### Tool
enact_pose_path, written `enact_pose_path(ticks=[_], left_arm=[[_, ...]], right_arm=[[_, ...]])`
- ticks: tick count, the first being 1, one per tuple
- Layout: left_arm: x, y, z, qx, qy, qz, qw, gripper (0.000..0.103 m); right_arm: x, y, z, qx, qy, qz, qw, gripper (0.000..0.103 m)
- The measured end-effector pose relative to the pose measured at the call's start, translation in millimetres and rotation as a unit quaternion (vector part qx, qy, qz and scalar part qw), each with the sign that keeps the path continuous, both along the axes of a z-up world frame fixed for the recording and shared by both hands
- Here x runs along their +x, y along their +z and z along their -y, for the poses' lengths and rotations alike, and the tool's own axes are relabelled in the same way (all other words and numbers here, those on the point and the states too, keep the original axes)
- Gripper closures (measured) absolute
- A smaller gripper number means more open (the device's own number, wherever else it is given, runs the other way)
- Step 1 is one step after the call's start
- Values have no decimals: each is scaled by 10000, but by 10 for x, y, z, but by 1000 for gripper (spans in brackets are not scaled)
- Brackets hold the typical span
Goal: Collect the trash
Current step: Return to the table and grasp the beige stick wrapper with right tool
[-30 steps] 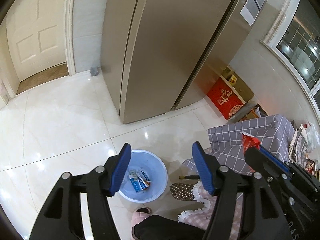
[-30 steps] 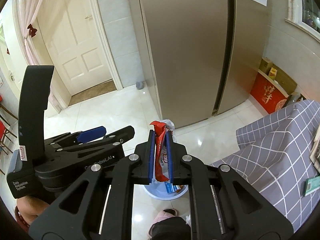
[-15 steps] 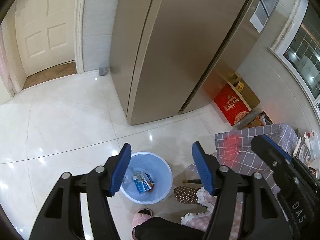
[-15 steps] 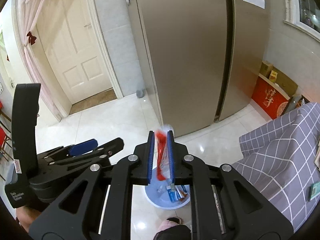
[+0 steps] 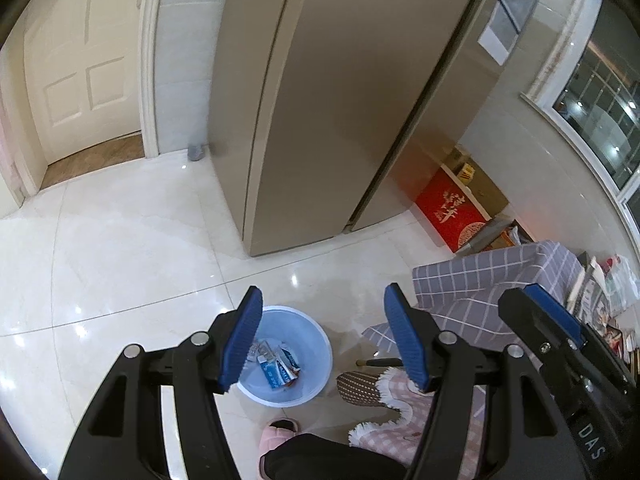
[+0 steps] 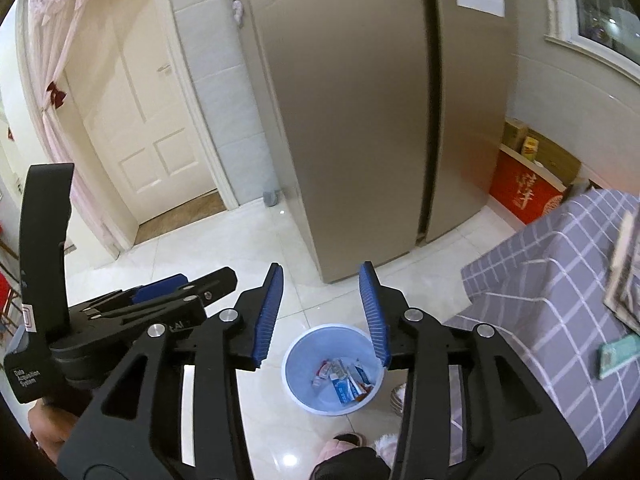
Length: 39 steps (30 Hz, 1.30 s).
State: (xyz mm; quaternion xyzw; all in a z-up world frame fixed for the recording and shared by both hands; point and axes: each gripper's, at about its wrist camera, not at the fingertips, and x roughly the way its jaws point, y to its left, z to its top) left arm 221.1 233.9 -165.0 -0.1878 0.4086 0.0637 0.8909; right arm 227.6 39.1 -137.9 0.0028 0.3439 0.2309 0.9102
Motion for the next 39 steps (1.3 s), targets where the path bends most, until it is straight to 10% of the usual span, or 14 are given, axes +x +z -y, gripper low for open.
enact_pose_path(ticks=[12,26,39], left_arm=[[-38,346,1323,427,-1339,309,9896,41],[61,86,3219,1640,-3342,192,9279,41],[320,-48,3622,2159,-3689,260,9037,46]], right_arm=[[-384,189,1229,155,-1170,64,9930,56],[-904,1,2869,23,-2698,-195,9627,56],[-557,-264,3217,-91,-2740,-698,9592,56]])
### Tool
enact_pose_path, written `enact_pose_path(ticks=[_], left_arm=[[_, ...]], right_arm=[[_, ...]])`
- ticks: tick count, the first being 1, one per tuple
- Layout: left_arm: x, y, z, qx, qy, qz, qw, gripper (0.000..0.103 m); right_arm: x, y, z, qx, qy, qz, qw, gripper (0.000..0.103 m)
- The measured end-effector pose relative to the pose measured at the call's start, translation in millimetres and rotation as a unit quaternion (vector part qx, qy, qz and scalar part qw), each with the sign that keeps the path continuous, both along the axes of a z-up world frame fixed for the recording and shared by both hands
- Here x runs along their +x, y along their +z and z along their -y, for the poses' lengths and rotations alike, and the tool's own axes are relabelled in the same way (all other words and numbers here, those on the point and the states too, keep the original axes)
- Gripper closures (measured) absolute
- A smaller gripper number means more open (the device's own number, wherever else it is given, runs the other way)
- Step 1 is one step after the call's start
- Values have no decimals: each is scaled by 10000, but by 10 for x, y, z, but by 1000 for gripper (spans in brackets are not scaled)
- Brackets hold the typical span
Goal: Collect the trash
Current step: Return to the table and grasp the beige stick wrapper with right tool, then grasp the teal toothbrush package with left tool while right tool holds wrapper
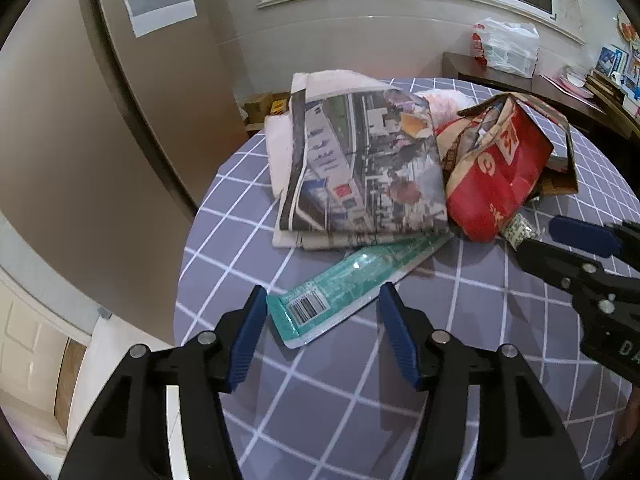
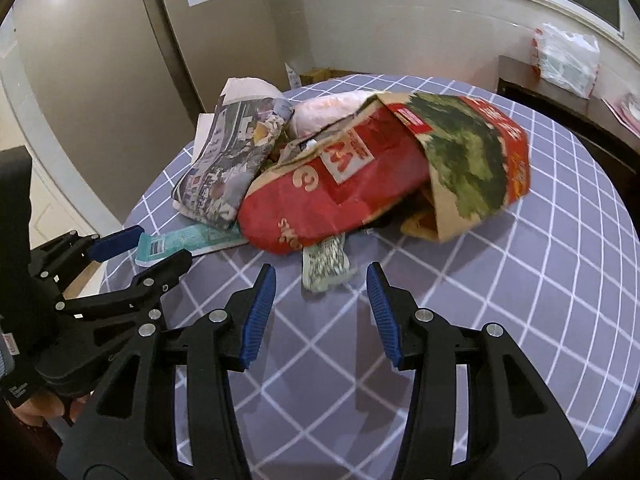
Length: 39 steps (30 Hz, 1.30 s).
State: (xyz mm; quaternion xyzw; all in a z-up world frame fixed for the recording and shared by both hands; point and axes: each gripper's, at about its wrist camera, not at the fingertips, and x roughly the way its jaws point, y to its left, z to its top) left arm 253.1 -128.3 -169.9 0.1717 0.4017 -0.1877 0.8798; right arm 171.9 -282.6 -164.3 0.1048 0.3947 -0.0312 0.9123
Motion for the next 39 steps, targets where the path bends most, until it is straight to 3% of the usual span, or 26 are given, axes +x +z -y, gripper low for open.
enact_pose_path(ticks=[6,8,10,13,18,27,31,32,35,39], left_arm=[[64,-23,24,-87,-244,67,9996,47],[89,-19,4,-200,-309,7,9993,50],[84,-18,-3,-377,-410,-116,9984,64],[30,-14,13,-370,-404,-61,9985,68],[-94,-10,-5,-427,-406,-127,9982,80],[-455,54,-118,-816,-374,-463,9949,89],[-570,67,-169,-990,-346,-629,9925,88],[-568,70,-184,-993,-314,-628,9926,84],[-576,87,-158,-930,-168,-546,9940,60],[-557,119,-50,-841,-213,-459,9952,57]], right_arm=[[227,-42,-17,-261,131,-190,9994,56],[260,-75,-27,-282,168,-261,9991,69],[259,-97,-49,-403,160,-281,9987,74],[225,-87,-83,-419,222,-287,9985,81],[88,-78,-83,-304,252,-245,9989,83],[-231,-40,-195,11,402,-190,9990,83],[-358,34,-239,73,423,-114,9990,83],[-387,56,-238,80,413,-76,9991,83],[-425,96,-219,92,386,-27,9992,83],[-459,136,-165,129,338,32,9993,83]])
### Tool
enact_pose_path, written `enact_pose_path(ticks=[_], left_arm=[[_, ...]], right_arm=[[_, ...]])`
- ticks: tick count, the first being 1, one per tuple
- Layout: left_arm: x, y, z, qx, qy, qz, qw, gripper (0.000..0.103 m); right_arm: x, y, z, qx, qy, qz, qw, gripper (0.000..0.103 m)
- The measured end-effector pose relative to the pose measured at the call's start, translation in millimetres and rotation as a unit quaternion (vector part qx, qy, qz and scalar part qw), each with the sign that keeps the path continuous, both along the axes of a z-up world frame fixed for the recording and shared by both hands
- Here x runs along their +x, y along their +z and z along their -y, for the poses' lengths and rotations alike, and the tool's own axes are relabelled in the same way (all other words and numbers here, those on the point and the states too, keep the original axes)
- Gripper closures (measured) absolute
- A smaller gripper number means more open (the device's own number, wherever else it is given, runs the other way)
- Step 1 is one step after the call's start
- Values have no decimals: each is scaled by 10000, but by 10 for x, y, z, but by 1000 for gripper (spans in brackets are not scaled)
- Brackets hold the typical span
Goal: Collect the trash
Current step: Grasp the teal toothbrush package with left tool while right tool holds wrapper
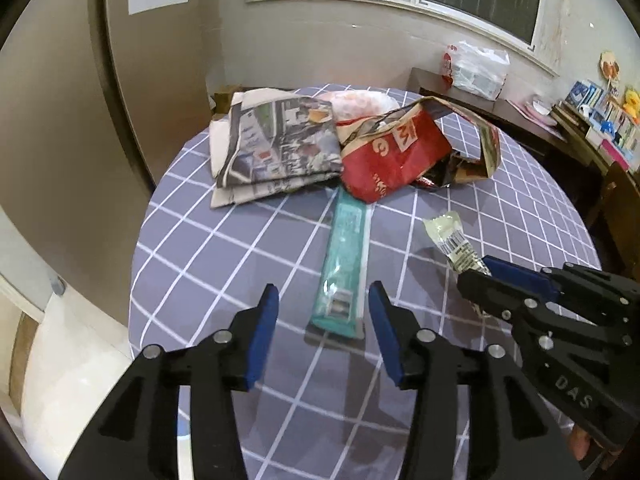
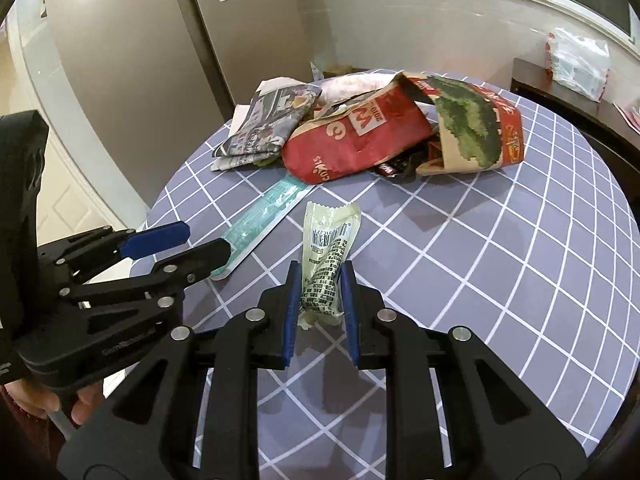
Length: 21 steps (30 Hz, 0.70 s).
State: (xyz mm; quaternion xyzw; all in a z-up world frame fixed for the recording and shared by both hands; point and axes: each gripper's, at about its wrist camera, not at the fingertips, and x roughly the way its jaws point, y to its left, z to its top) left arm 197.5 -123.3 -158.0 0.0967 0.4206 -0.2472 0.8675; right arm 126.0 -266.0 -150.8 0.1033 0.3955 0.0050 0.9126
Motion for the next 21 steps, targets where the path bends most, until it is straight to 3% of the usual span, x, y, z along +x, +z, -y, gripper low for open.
enact_pose_path(ticks=[8,9,14,17,21], left_arm=[[75,-115,286,499,29,104,9987,56],[77,-115,296,496,38,110,9987,62],[47,-95,232,242,47,92,9997,89],[39,-51,47,-294,80,-164,9994,95],[-48,-22,-197,-692,190,-245,9971,96]], right_arm=[[12,-30,79,64,-104,20,9999,83],[18,-30,86,71,-108,15,9999,83],[9,1,21,42,-65,43,10000,83],[-7,35,-63,7,13,65,10000,83],[-45,95,-224,9,185,124,9998,83]])
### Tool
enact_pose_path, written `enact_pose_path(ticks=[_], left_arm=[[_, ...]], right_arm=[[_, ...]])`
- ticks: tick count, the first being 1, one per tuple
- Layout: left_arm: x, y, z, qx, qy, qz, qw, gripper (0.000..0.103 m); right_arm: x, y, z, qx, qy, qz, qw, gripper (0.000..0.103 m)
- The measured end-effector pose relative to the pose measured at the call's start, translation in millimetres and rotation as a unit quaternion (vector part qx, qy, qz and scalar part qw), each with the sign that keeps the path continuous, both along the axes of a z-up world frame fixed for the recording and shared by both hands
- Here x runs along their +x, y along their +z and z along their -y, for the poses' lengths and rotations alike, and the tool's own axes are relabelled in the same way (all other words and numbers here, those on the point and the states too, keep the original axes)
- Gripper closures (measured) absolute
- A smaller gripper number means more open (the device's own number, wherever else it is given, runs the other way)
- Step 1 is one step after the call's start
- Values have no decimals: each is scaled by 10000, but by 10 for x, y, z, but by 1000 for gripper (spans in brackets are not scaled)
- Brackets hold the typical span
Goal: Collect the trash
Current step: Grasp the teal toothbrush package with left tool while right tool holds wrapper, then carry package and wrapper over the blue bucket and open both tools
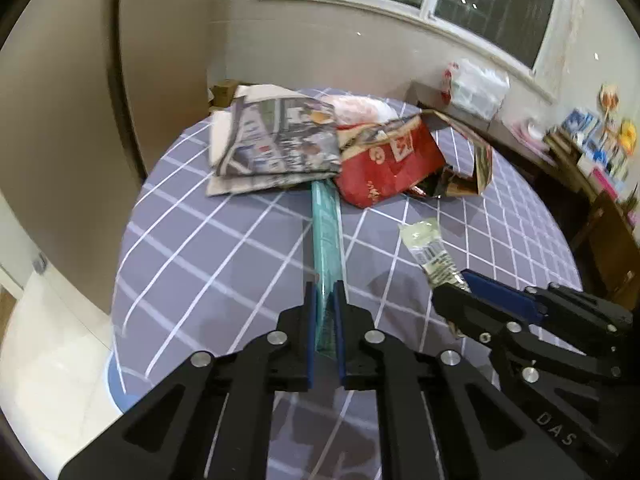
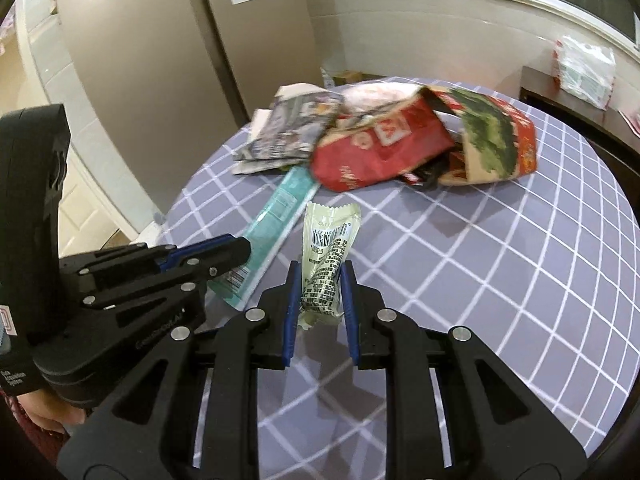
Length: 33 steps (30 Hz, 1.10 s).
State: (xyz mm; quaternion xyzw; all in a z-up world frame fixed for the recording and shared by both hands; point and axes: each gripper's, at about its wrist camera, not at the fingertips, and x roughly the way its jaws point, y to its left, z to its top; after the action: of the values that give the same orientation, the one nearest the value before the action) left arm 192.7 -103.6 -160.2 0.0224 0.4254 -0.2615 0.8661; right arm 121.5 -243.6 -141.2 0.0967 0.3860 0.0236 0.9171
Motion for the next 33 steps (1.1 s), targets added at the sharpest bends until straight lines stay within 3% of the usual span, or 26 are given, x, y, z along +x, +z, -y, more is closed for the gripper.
enact_pose_path(ticks=[6,18,25,33], left_arm=[[-140,107,-375,-463,261,88,9985,97],[-161,73,-1296,-824,947,30,9921,98],[-75,47,-2058,-665,1771,48,9819,98],[167,-165,-2722,-430,2526,-225,9664,98]], right_arm=[[28,92,-364,-4,355,82,9993,83],[267,94,-1159,-46,1083,11,9941,83],[464,130,-1837,-65,1738,82,9847,83],[791,14,-2555,-22,2320,99,9727,83]])
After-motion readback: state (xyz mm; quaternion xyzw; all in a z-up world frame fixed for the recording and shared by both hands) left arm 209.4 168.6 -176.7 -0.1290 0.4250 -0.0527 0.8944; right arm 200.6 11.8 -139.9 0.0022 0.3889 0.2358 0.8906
